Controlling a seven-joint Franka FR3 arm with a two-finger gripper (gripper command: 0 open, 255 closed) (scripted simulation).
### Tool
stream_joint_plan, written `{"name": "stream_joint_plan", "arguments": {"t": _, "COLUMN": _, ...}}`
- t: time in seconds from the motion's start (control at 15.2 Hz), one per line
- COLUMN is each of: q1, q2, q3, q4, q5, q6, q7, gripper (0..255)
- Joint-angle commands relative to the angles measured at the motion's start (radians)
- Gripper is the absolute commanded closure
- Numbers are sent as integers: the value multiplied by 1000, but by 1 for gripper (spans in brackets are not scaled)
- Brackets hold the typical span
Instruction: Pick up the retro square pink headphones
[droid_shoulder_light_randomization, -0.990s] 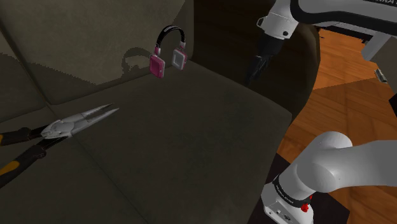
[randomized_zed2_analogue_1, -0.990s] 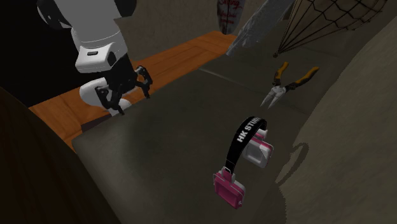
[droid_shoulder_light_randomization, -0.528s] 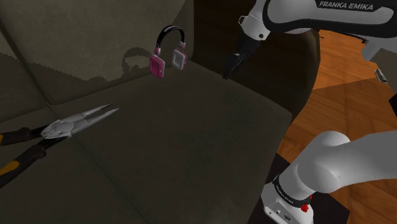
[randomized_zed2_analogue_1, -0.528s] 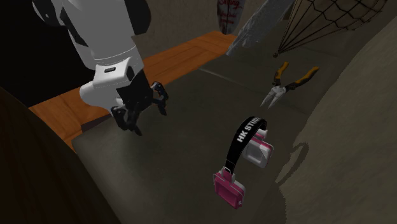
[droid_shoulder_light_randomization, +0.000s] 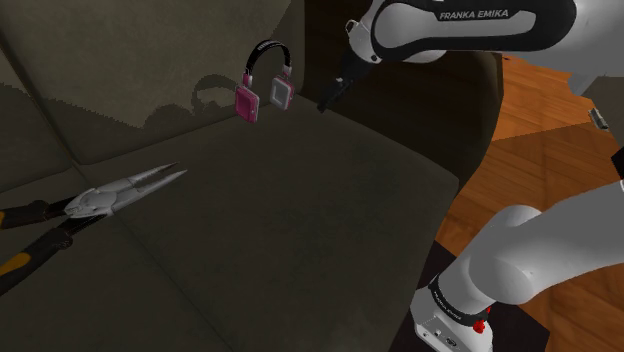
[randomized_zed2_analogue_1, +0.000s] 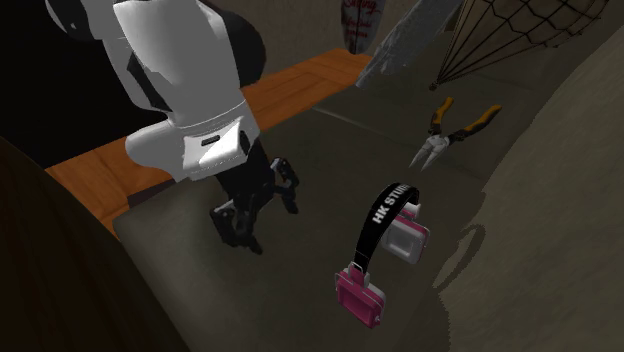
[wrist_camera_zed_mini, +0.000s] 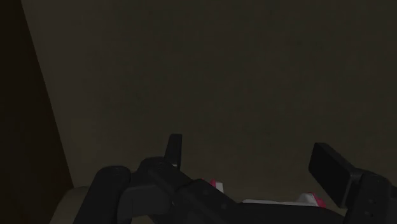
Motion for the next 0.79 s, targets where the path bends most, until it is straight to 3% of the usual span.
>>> {"name": "stream_joint_plan", "arguments": {"t": 0.0, "q1": 9, "q2": 51, "q3": 1, "q4": 36, "q5": 8, "q6": 61, "q7": -20, "gripper": 0}}
{"name": "stream_joint_plan", "arguments": {"t": 0.53, "q1": 41, "q2": 262, "q3": 5, "q4": 210, "q5": 49, "q6": 258, "q7": -107, "gripper": 0}}
{"name": "stream_joint_plan", "arguments": {"t": 0.73, "q1": 43, "q2": 268, "q3": 5, "q4": 177, "q5": 57, "q6": 298, "q7": -116, "gripper": 0}}
